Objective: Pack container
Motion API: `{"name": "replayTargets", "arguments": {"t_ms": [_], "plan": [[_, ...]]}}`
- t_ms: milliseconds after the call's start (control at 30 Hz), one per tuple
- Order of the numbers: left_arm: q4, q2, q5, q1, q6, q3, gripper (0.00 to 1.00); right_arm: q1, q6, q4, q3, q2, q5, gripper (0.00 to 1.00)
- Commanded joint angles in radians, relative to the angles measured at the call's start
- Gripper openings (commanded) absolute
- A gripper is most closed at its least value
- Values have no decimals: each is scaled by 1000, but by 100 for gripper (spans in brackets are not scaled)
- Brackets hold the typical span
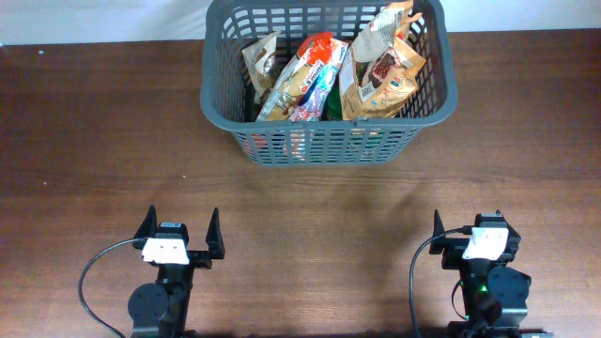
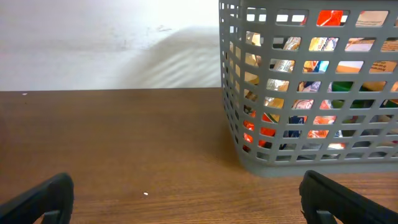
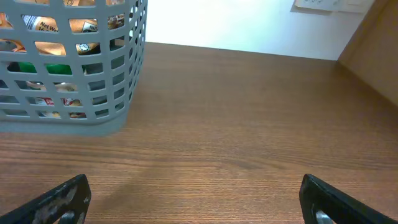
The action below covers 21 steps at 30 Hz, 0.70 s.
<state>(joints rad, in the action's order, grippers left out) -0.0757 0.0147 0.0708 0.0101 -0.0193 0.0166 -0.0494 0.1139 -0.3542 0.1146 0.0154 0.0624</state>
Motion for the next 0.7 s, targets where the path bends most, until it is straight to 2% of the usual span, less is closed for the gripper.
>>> {"name": "replayTargets", "arguments": {"t_ms": [0, 667], "plan": [[0, -10, -8, 6, 16, -8, 99, 11, 5, 4, -9, -12, -6, 99], [0, -10, -8, 6, 16, -8, 99, 11, 5, 4, -9, -12, -6, 99]]}}
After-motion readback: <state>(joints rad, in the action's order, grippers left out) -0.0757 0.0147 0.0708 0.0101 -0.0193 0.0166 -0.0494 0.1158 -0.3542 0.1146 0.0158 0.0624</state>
